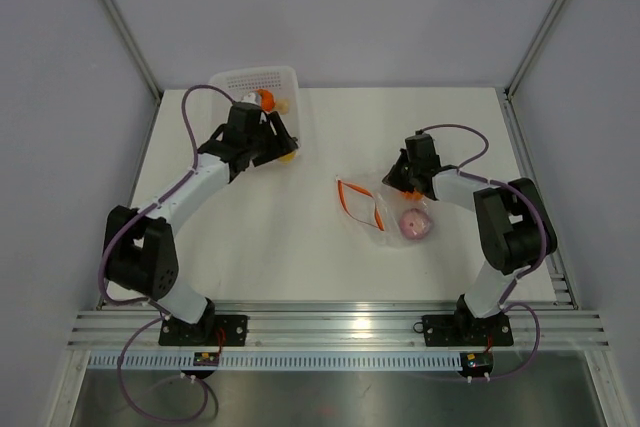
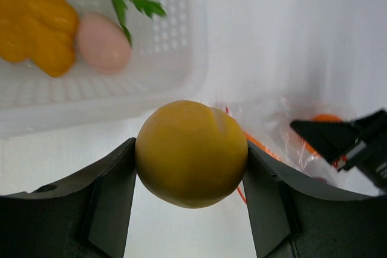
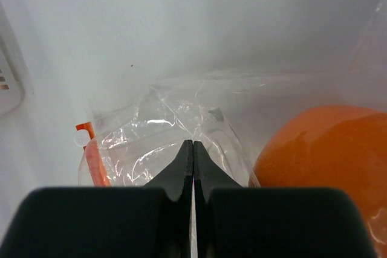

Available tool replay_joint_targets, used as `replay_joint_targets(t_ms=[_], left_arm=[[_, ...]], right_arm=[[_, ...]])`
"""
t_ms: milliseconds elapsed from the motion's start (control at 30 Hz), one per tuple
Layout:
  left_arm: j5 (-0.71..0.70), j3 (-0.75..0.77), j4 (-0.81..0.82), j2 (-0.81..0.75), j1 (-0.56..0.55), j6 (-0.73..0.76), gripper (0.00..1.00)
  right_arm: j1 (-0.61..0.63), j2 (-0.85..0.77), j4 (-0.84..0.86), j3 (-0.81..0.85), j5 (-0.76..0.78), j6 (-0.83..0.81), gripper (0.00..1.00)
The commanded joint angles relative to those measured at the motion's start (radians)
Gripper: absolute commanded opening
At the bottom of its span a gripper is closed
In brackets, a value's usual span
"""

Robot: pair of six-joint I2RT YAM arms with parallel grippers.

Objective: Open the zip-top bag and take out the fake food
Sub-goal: Place the fake fruit in the bin.

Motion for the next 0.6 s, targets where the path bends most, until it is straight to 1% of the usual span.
replay_joint_targets(t_ms=[0, 33, 67, 133, 233, 267, 433, 567], left_arm=[[-0.049, 0.093, 0.030, -0.033, 0.090, -0.042, 0.43], [-0.049, 0.131, 0.018, -0.023, 0.109, -0.040, 0.44], [-0.079, 0.148, 0.005, -0.014, 0.124, -0.039, 0.44], [-0.086, 0.177, -0.022, 0.021, 0.173, -0.039, 0.45], [-0.064, 0.197, -0.018, 0.056, 0.235, -0.045, 0.47], [-0.058, 0.209, -0.012, 0.064, 0.256, -0.044, 0.49], [-0.075, 0.281, -0.062, 0.139, 0.284, -0.019, 0.52], [-0.072, 0.295, -0.064, 0.173, 0.287, -0.019, 0.52]], right_arm=[[0.003, -0.054, 0.041, -0.012, -0.030, -0.005, 0.00], [0.003, -0.060, 0.041, -0.014, -0.033, -0.003, 0.00], [0.001, -0.065, 0.047, -0.022, -0.034, -0.002, 0.00], [0.001, -0.071, 0.052, -0.025, -0.042, 0.005, 0.00], [0.001, -0.070, 0.061, -0.026, -0.043, 0.003, 0.00], [0.001, -0.070, 0.061, -0.025, -0.045, 0.003, 0.00], [0.001, -0.083, 0.072, -0.035, -0.059, 0.008, 0.00], [0.001, -0.082, 0.076, -0.034, -0.066, 0.009, 0.00]])
